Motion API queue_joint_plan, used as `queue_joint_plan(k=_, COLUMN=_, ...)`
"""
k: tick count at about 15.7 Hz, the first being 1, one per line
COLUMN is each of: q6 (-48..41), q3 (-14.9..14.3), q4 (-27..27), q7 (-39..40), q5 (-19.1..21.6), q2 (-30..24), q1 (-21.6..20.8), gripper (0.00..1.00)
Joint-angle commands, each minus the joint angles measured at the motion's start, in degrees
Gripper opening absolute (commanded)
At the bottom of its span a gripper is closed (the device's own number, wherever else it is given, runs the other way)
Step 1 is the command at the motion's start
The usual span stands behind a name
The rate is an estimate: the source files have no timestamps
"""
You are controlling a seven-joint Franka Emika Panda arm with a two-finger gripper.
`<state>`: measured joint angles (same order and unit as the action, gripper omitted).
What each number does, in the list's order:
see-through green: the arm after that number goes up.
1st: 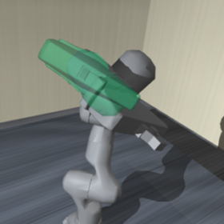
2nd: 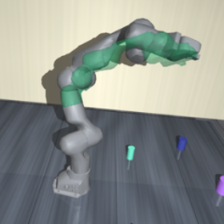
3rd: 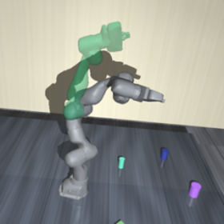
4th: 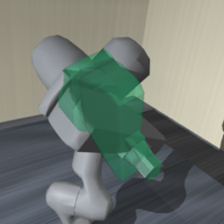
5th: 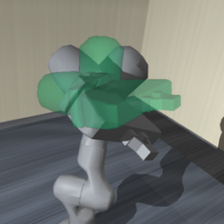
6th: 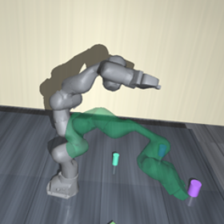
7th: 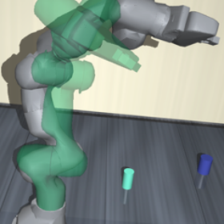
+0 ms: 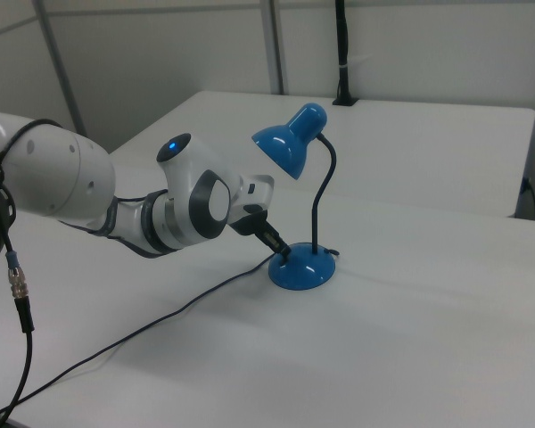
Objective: Turn on the lamp
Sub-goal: 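Press down on the base switch with the gripper fingertips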
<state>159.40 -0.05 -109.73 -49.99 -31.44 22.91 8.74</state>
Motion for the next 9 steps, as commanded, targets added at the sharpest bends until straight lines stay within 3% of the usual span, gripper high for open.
queue_joint_plan(k=1, q6=1.0, q3=0.5, q4=0.3, q7=-1.6, q5=-1.3, q2=0.6, q1=0.5, gripper=0.00)
queue_joint_plan(k=9, q6=1.0, q3=0.5, q4=0.3, q7=-1.6, q5=-1.6, q2=1.5, q1=0.3, gripper=0.00)
